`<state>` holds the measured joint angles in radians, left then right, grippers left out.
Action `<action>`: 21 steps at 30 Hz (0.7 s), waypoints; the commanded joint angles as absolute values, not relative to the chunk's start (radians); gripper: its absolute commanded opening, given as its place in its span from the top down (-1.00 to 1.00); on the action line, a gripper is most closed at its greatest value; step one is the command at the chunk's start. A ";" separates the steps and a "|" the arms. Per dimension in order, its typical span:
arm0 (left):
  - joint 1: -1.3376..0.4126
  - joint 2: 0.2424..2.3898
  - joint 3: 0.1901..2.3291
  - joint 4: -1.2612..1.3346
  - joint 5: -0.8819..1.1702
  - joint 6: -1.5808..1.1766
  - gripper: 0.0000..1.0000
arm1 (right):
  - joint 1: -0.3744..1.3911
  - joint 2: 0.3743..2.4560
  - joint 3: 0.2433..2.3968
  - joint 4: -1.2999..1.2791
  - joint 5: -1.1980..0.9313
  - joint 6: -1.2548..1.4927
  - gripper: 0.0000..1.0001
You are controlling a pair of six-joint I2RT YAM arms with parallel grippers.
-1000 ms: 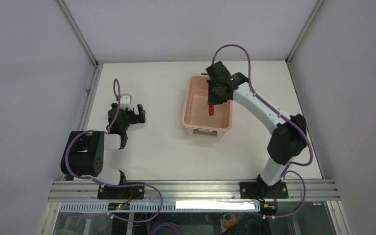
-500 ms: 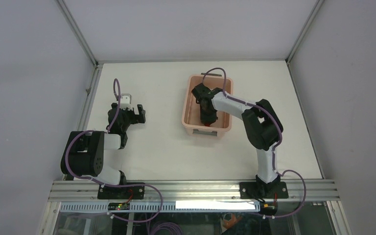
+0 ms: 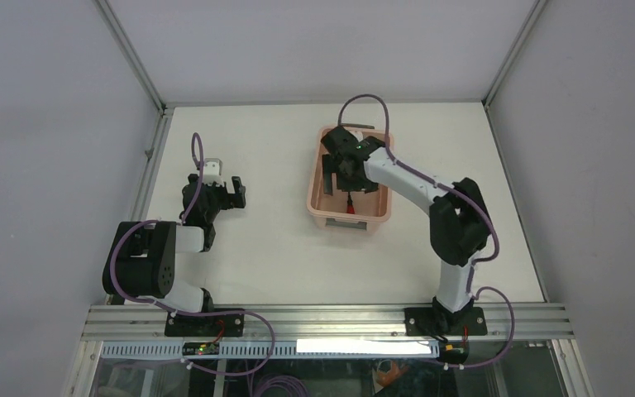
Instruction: Put the screwdriver in the bin
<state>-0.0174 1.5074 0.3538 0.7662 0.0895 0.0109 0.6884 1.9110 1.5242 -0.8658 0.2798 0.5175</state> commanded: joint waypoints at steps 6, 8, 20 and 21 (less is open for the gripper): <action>-0.008 1.507 0.374 0.824 0.118 0.002 -0.98 | 0.677 1.551 1.658 -0.900 0.345 0.362 -0.98; -0.008 1.506 0.374 0.824 0.117 0.002 -0.98 | 0.639 1.471 1.622 -0.869 0.339 0.334 -0.98; -0.008 1.507 0.374 0.824 0.118 0.002 -0.98 | 0.197 1.062 0.973 -0.481 0.163 0.279 -0.98; -0.008 1.506 0.375 0.824 0.119 0.003 -0.98 | 0.187 1.041 0.921 -0.459 0.151 0.303 -0.98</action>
